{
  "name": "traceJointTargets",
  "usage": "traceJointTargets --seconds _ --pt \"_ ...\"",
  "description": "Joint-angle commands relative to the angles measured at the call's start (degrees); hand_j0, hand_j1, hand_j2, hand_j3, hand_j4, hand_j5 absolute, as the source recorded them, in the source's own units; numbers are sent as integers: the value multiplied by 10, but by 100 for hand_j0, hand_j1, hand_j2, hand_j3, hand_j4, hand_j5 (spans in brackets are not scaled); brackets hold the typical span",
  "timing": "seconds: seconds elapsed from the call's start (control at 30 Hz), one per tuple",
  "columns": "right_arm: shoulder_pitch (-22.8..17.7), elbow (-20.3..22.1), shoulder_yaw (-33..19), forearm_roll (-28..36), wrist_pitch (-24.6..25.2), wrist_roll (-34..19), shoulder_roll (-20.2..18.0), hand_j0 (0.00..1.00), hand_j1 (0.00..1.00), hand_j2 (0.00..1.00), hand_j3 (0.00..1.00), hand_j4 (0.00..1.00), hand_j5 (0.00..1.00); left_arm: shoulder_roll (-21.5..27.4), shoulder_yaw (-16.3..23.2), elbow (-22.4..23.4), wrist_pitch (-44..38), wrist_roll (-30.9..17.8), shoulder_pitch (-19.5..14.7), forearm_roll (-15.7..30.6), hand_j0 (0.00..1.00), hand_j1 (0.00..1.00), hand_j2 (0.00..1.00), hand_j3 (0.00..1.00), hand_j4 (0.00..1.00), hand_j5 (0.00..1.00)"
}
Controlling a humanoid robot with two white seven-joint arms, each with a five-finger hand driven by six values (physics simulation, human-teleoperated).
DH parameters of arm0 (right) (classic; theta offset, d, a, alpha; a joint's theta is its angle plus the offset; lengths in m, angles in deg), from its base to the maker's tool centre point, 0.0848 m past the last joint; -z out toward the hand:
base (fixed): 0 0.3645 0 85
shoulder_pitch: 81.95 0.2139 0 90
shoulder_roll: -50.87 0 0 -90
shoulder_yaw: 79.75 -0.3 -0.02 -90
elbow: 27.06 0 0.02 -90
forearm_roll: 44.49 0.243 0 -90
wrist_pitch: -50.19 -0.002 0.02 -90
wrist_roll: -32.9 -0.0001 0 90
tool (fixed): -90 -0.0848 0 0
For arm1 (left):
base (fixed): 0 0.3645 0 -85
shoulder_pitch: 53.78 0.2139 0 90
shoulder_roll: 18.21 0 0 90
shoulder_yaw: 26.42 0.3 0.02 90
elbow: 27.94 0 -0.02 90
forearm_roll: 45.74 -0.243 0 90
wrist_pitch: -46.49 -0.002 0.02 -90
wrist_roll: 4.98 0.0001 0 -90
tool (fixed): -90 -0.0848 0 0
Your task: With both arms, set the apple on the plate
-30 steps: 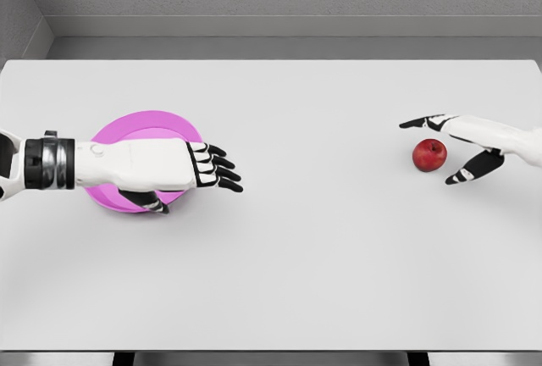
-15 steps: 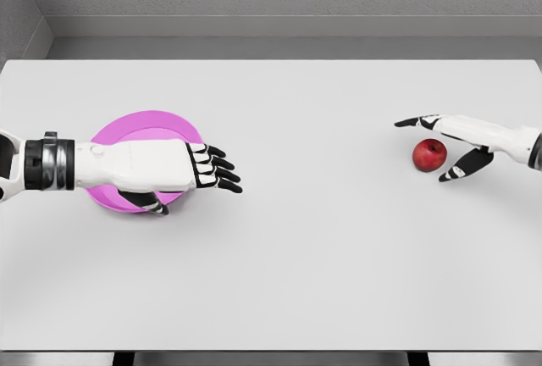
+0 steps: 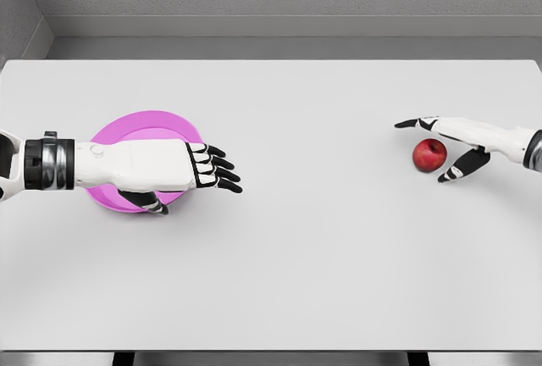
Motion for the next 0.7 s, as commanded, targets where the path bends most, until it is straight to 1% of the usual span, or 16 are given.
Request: traceJointTargets --seconds 0.0,0.03,0.07,0.13,0.17,0.23,0.27,0.37,0.47,0.67 --pt "0 -3 0 4 1 0 0 100 100 100 100 100 100 0 0 0 -1 0 0 4 100 100 100 100 100 100" --pt "0 -4 0 3 1 0 0 100 100 100 100 100 100 0 0 0 -1 0 0 4 100 100 100 100 100 100" --pt "0 -4 0 4 1 0 0 98 98 98 98 98 98 0 0 0 -1 0 0 4 100 100 100 100 100 100" --pt "0 -8 0 4 1 0 0 89 89 89 89 89 89 0 0 0 -1 0 0 4 100 100 100 100 100 100" --pt "0 -9 0 3 1 0 1 82 82 82 82 82 82 0 0 0 -1 0 0 4 100 100 100 100 100 100" --pt "0 -9 0 3 1 0 4 78 78 78 78 78 78 0 0 0 -1 0 0 3 100 100 100 100 100 100" --pt "0 -9 0 3 1 0 5 77 77 77 77 77 77 0 0 0 -1 0 0 3 100 100 100 100 100 100" --pt "0 -8 0 3 1 0 5 70 70 70 70 70 70 0 0 0 -1 0 0 3 100 100 100 100 100 100" --pt "0 -8 0 3 1 0 5 57 57 57 57 57 57 0 0 0 -1 0 0 3 100 100 100 100 100 100" --pt "0 -8 0 4 1 0 6 36 36 36 36 36 36 0 0 0 -1 0 1 4 100 100 100 100 100 100"
